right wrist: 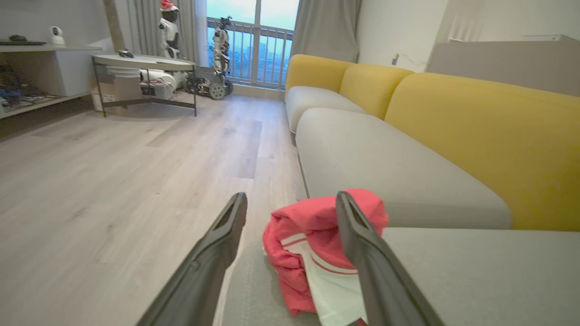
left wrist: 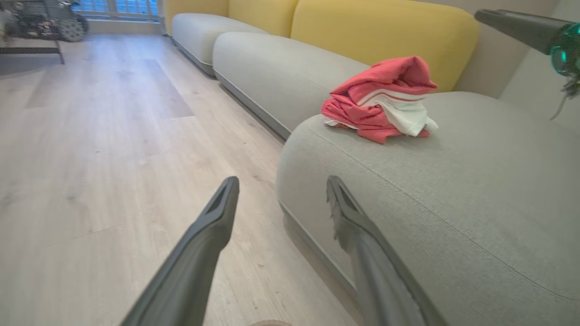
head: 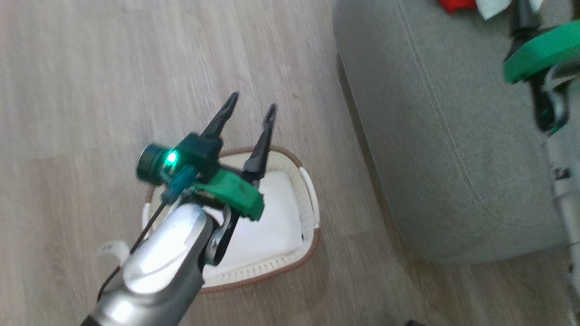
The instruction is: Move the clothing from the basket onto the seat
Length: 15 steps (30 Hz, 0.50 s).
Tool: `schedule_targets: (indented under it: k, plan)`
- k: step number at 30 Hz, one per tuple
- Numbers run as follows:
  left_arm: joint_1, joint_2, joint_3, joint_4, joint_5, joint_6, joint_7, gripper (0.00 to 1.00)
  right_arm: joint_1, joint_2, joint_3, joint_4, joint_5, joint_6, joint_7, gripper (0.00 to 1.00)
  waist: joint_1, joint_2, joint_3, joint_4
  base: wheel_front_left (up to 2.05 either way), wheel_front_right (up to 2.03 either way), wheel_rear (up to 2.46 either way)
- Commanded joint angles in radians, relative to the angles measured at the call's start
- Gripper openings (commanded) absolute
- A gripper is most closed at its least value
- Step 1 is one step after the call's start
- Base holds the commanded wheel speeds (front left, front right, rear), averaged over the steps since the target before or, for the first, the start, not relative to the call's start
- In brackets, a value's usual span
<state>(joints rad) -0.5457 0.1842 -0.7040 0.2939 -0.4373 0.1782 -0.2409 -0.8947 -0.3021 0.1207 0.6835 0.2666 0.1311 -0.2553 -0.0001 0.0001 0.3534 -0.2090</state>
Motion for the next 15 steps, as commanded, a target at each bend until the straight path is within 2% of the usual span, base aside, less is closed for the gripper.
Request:
schedule_targets:
  k: [1, 6, 15]
  plan:
    - [0.004, 0.021, 0.052, -0.032, -0.005, 0.016, -0.014, 1.00, 0.019, 0.013, 0.026, -0.049, 0.004, 0.000, -0.006, 1.00, 0.0001, -0.0001, -0.062, 0.042, 0.00, 0.00, 0.00]
    - [0.116, 0.053, 0.137, -0.079, 0.001, 0.057, -0.020, 1.00, 0.114, 0.063, 0.073, -0.112, 0.007, 0.000, -0.006, 1.00, 0.0001, -0.0001, -0.126, 0.086, 0.00, 0.00, 0.00]
    - [0.354, 0.075, 0.302, -0.174, 0.032, 0.104, -0.021, 1.00, 0.333, 0.159, 0.059, -0.250, -0.054, 0.000, -0.006, 1.00, 0.0001, -0.0001, -0.224, 0.153, 0.00, 0.00, 0.00]
